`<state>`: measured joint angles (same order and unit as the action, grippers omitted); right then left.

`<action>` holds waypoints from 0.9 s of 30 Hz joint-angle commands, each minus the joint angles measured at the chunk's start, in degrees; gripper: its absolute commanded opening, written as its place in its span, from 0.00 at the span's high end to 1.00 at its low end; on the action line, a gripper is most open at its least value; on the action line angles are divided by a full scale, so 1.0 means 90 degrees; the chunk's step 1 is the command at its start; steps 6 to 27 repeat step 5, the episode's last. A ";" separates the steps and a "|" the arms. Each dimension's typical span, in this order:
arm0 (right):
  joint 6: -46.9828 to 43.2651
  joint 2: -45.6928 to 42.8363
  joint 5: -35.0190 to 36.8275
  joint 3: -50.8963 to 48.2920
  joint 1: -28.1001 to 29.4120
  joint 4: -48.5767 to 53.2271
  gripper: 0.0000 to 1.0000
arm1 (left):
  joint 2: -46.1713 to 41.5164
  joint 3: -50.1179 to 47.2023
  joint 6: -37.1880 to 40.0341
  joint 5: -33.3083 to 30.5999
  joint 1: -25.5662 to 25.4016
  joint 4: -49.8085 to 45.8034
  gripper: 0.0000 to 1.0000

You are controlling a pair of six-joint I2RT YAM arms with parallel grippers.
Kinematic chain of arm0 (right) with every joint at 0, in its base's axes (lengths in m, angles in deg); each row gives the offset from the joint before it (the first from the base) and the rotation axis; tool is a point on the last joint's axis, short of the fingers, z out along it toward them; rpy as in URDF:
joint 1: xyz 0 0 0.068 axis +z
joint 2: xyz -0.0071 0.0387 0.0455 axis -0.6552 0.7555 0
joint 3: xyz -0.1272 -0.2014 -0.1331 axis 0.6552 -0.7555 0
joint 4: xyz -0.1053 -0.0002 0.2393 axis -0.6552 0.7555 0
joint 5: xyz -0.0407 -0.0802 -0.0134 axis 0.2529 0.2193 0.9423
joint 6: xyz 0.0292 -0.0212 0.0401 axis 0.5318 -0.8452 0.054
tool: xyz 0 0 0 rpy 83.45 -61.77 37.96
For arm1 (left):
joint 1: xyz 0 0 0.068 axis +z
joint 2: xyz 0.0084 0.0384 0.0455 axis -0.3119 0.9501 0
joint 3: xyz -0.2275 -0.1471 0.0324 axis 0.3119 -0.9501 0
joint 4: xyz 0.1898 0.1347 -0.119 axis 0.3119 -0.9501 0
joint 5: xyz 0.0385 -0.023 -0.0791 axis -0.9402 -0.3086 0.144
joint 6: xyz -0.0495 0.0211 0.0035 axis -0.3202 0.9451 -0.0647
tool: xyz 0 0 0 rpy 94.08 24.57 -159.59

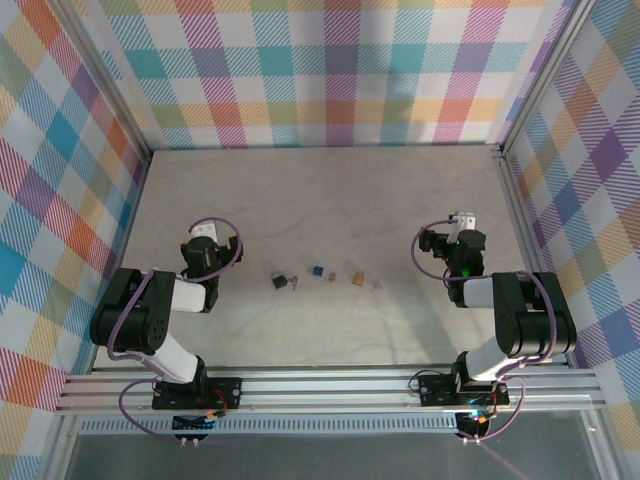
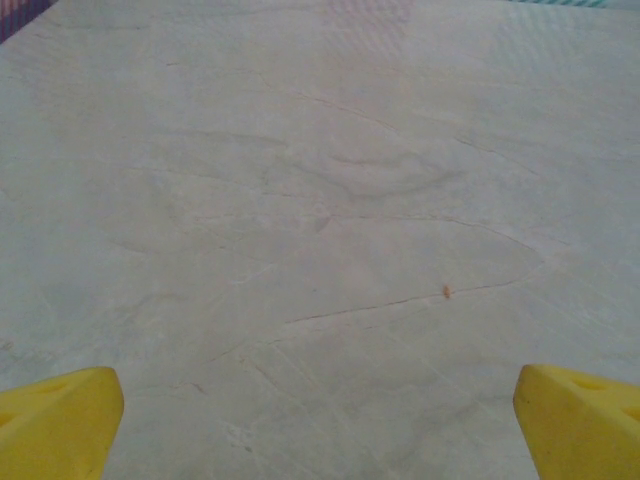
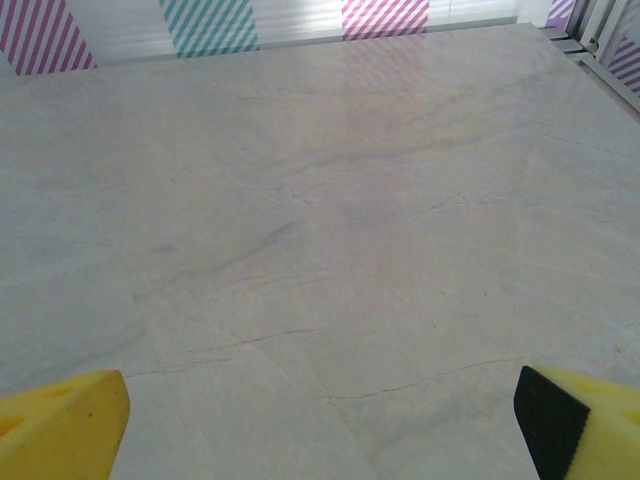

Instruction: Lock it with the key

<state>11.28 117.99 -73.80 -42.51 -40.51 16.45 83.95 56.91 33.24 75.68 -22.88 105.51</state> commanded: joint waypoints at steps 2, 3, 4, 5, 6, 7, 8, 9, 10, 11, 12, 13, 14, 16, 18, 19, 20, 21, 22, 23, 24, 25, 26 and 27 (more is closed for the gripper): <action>0.0061 0.0037 -0.0092 -0.0018 0.0021 -0.0230 0.01 | -0.0023 0.0238 0.0139 0.0896 0.0210 -0.0079 0.00; 0.0061 0.0031 -0.0095 -0.0022 0.0024 -0.0234 0.01 | -0.0024 0.0222 0.0171 0.0867 0.0191 -0.0049 0.00; 0.0061 0.0034 -0.0095 -0.0018 0.0026 -0.0226 0.01 | -0.0072 0.0142 0.0182 0.0803 0.0147 0.0018 0.00; 0.0061 0.0038 -0.0090 -0.0018 0.0023 -0.0224 0.01 | -0.0067 0.0073 0.0204 0.0827 0.0130 0.0184 0.00; 0.0061 0.0038 -0.0090 -0.0018 0.0023 -0.0224 0.01 | -0.0067 0.0073 0.0204 0.0827 0.0130 0.0184 0.00; 0.0061 0.0038 -0.0090 -0.0018 0.0023 -0.0224 0.01 | -0.0067 0.0073 0.0204 0.0827 0.0130 0.0184 0.00; 0.0061 0.0038 -0.0090 -0.0018 0.0023 -0.0224 0.01 | -0.0067 0.0073 0.0204 0.0827 0.0130 0.0184 0.00; 0.0061 0.0038 -0.0090 -0.0018 0.0023 -0.0224 0.01 | -0.0067 0.0073 0.0204 0.0827 0.0130 0.0184 0.00; 0.0061 0.0038 -0.0090 -0.0018 0.0023 -0.0224 0.01 | -0.0067 0.0073 0.0204 0.0827 0.0130 0.0184 0.00; 0.0061 0.0038 -0.0090 -0.0018 0.0023 -0.0224 0.01 | -0.0067 0.0073 0.0204 0.0827 0.0130 0.0184 0.00; 0.0061 0.0038 -0.0090 -0.0018 0.0023 -0.0224 0.01 | -0.0067 0.0073 0.0204 0.0827 0.0130 0.0184 0.00; 0.0061 0.0038 -0.0090 -0.0018 0.0023 -0.0224 0.01 | -0.0067 0.0073 0.0204 0.0827 0.0130 0.0184 0.00; 0.0061 0.0038 -0.0090 -0.0018 0.0023 -0.0224 0.01 | -0.0067 0.0073 0.0204 0.0827 0.0130 0.0184 0.00; 0.0061 0.0038 -0.0090 -0.0018 0.0023 -0.0224 0.01 | -0.0067 0.0073 0.0204 0.0827 0.0130 0.0184 0.00; 0.0061 0.0038 -0.0090 -0.0018 0.0023 -0.0224 0.01 | -0.0067 0.0073 0.0204 0.0827 0.0130 0.0184 0.00; 0.0061 0.0038 -0.0090 -0.0018 0.0023 -0.0224 0.01 | -0.0067 0.0073 0.0204 0.0827 0.0130 0.0184 0.00; 0.0061 0.0038 -0.0090 -0.0018 0.0023 -0.0224 0.01 | -0.0067 0.0073 0.0204 0.0827 0.0130 0.0184 0.00; 0.0061 0.0038 -0.0090 -0.0018 0.0023 -0.0224 0.01 | -0.0067 0.0073 0.0204 0.0827 0.0130 0.0184 0.00; 0.0061 0.0038 -0.0090 -0.0018 0.0023 -0.0224 0.01 | -0.0067 0.0073 0.0204 0.0827 0.0130 0.0184 0.00; 0.0061 0.0038 -0.0090 -0.0018 0.0023 -0.0224 0.01 | -0.0067 0.0073 0.0204 0.0827 0.0130 0.0184 0.00; 0.0061 0.0038 -0.0090 -0.0018 0.0023 -0.0224 0.01 | -0.0067 0.0073 0.0204 0.0827 0.0130 0.0184 0.00; 0.0061 0.0038 -0.0090 -0.0018 0.0023 -0.0224 0.01 | -0.0067 0.0073 0.0204 0.0827 0.0130 0.0184 0.00; 0.0061 0.0038 -0.0090 -0.0018 0.0023 -0.0224 0.01 | -0.0067 0.0073 0.0204 0.0827 0.0130 0.0184 0.00; 0.0061 0.0038 -0.0090 -0.0018 0.0023 -0.0224 0.01 | -0.0067 0.0073 0.0204 0.0827 0.0130 0.0184 0.00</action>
